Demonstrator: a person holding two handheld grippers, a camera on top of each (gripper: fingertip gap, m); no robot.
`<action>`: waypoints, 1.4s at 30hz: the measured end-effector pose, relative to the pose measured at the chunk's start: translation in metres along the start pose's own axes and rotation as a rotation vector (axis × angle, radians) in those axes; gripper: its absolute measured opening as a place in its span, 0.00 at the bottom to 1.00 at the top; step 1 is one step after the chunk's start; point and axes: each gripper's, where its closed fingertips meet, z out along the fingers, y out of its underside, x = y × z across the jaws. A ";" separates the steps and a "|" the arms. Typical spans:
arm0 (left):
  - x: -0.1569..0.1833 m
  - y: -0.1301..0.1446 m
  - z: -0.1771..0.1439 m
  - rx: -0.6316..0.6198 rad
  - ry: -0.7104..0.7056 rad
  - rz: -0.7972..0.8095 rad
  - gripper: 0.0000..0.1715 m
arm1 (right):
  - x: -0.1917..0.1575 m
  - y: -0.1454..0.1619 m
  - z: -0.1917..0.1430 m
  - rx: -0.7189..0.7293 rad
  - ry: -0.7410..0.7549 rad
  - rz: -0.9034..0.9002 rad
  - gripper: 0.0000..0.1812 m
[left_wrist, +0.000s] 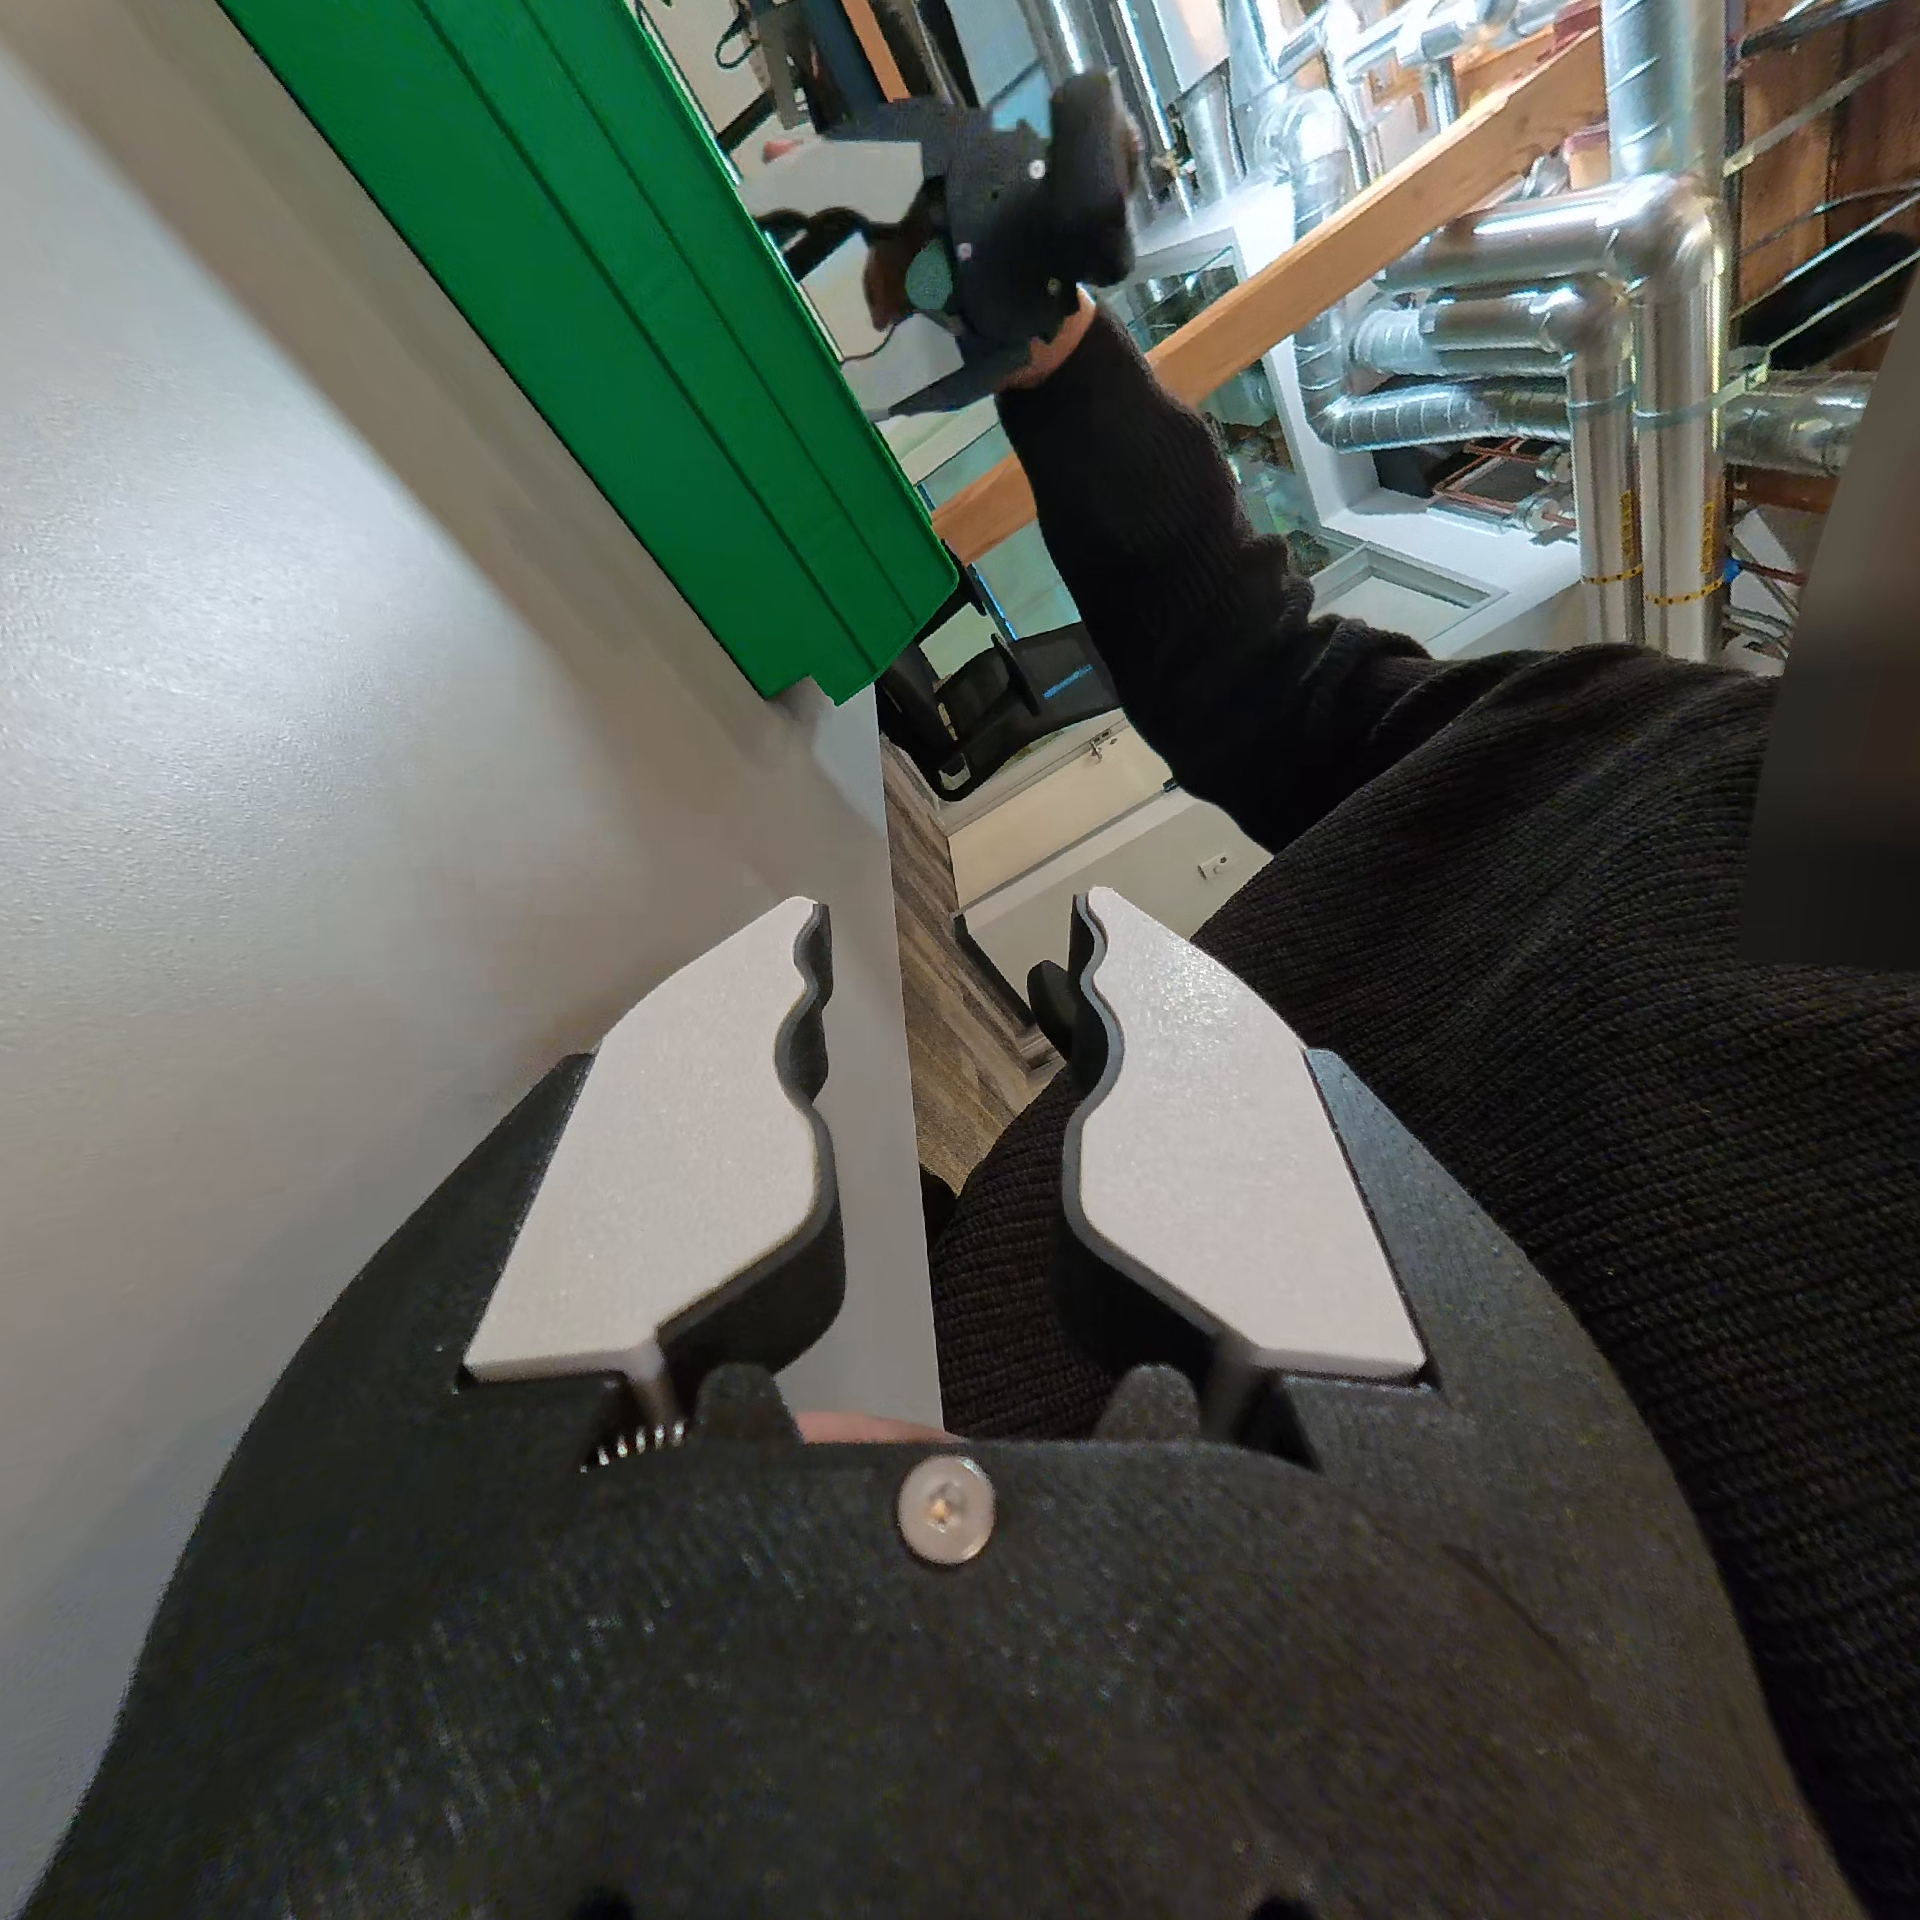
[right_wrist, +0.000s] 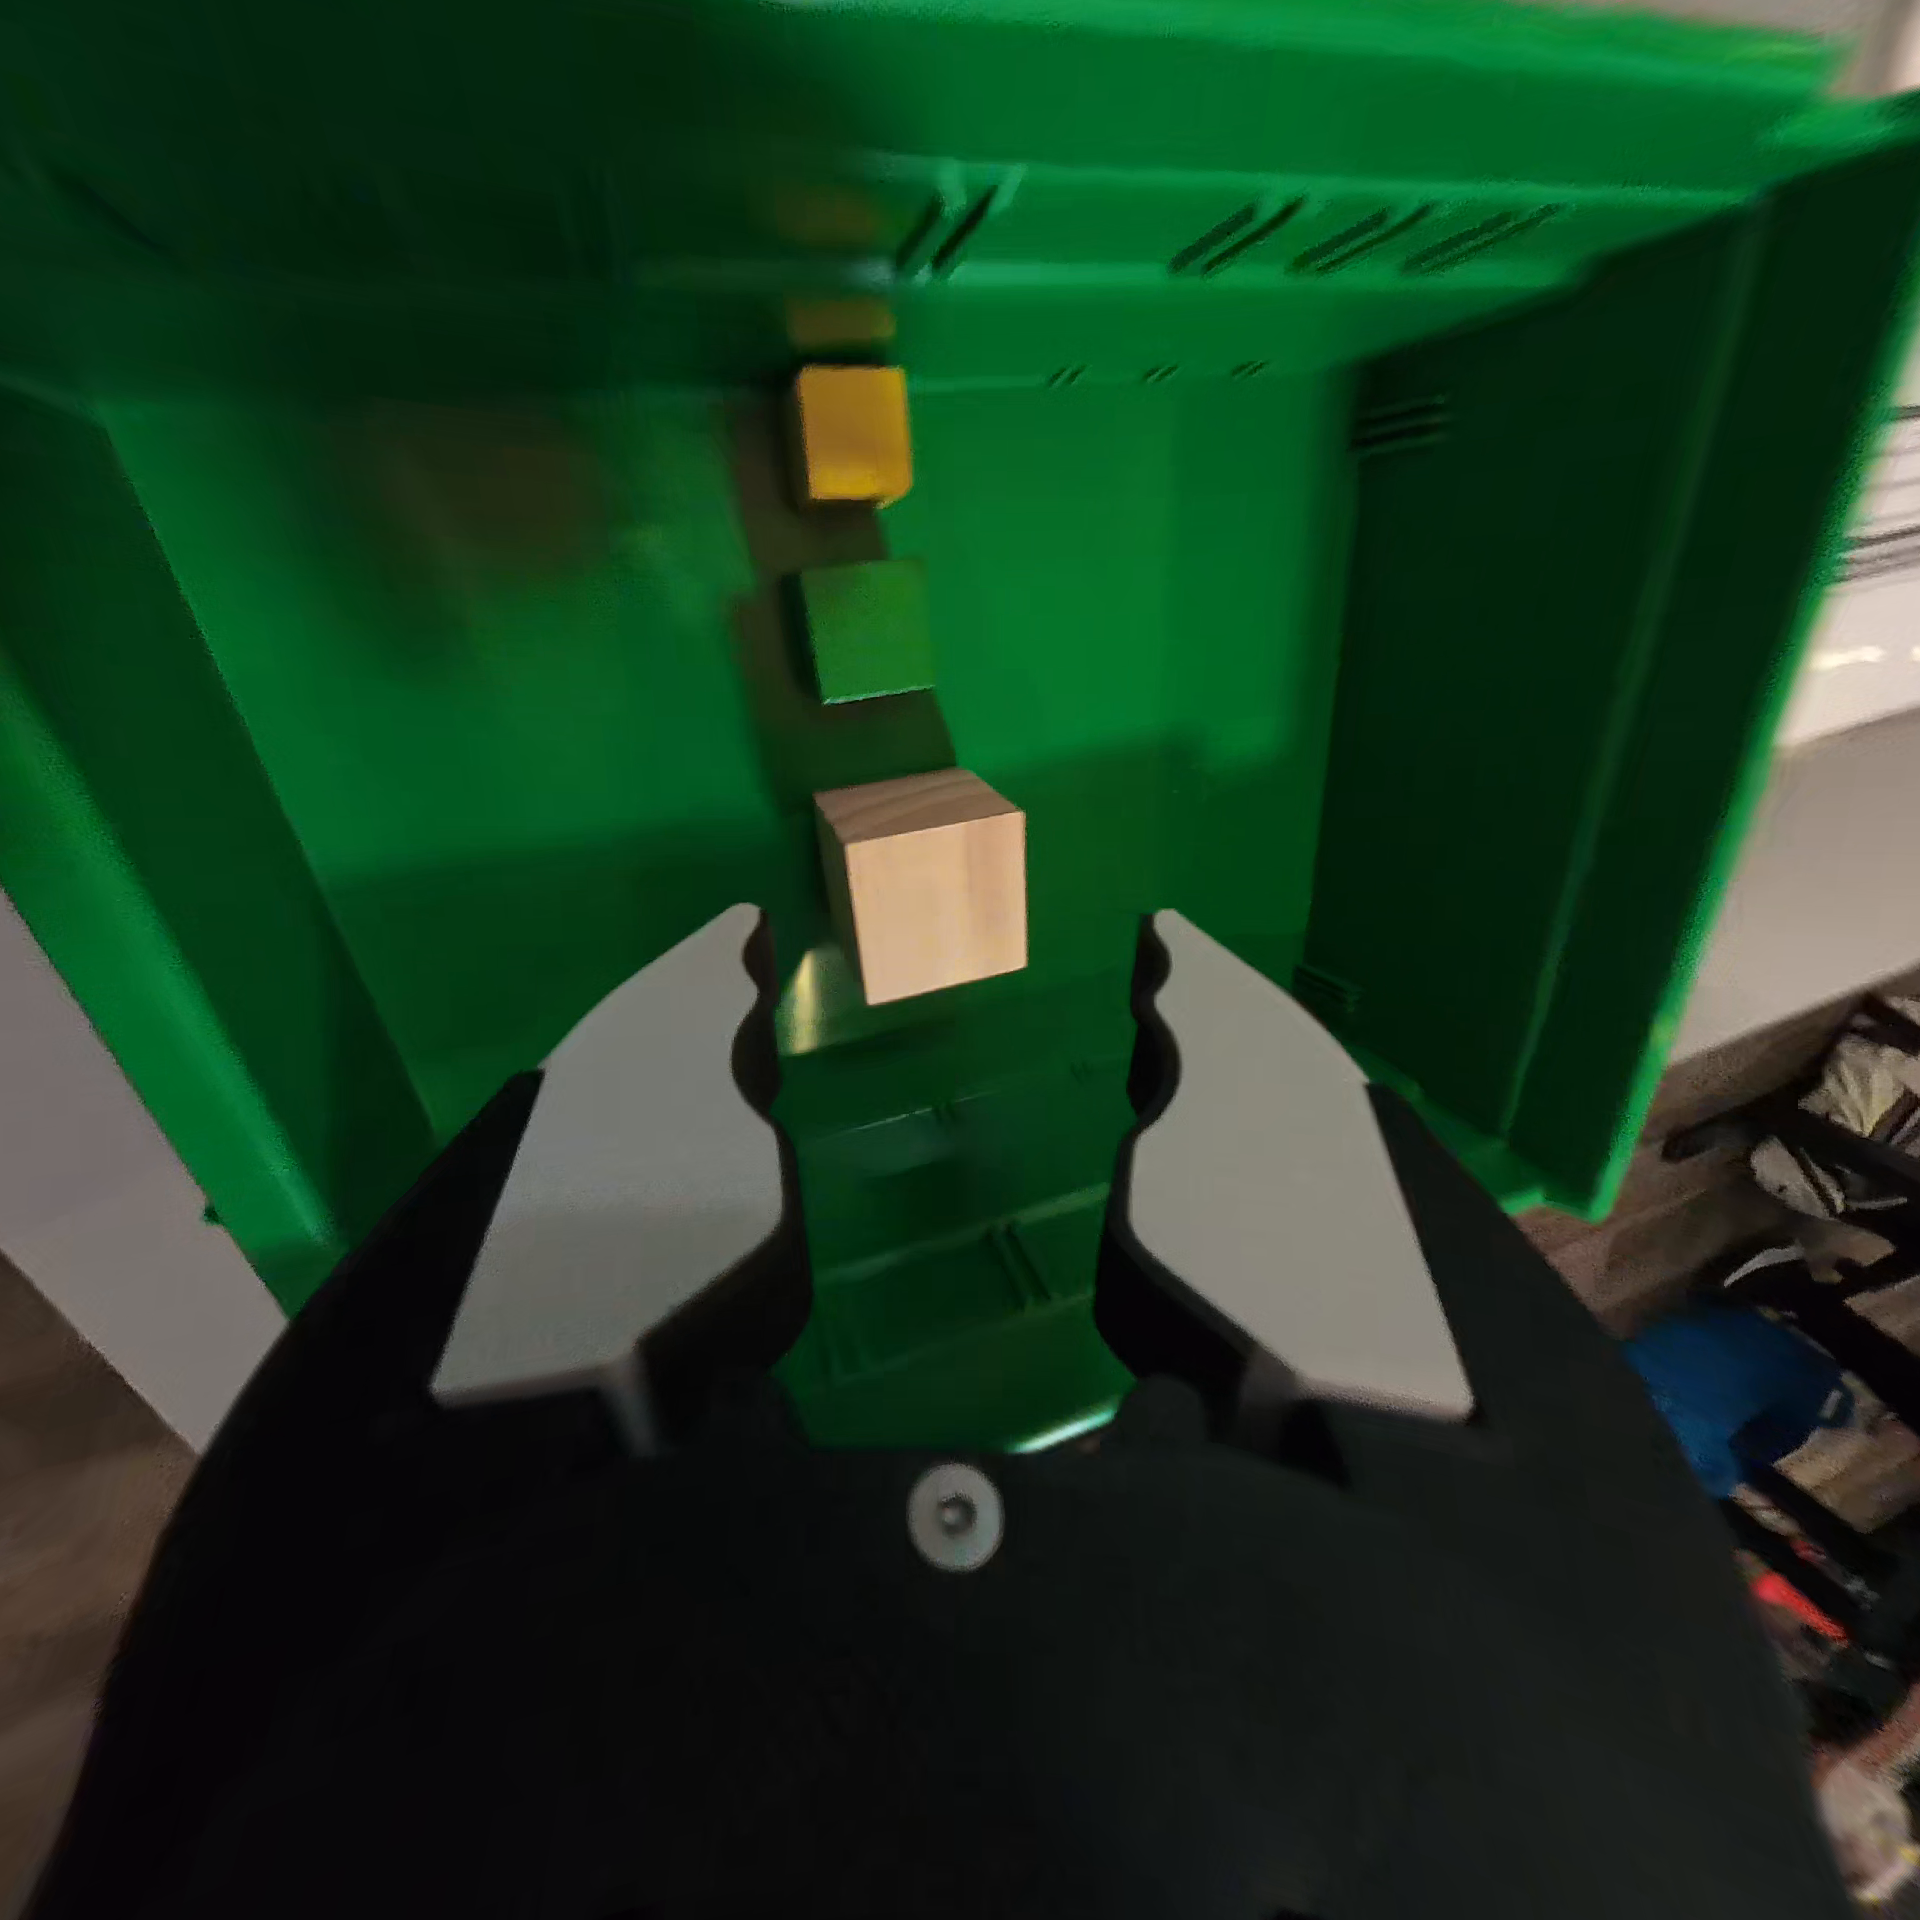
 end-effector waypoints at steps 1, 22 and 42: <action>0.000 0.000 0.000 -0.001 0.000 0.001 0.26 | 0.004 -0.004 -0.008 0.031 0.034 0.058 0.40; 0.062 -0.042 -0.029 0.199 -0.082 0.270 0.52 | -0.080 -0.301 -0.124 1.463 -0.019 1.014 0.29; 0.110 -0.114 -0.422 -0.062 -1.418 0.734 0.55 | -0.131 -0.404 -0.027 1.162 -0.099 0.699 0.34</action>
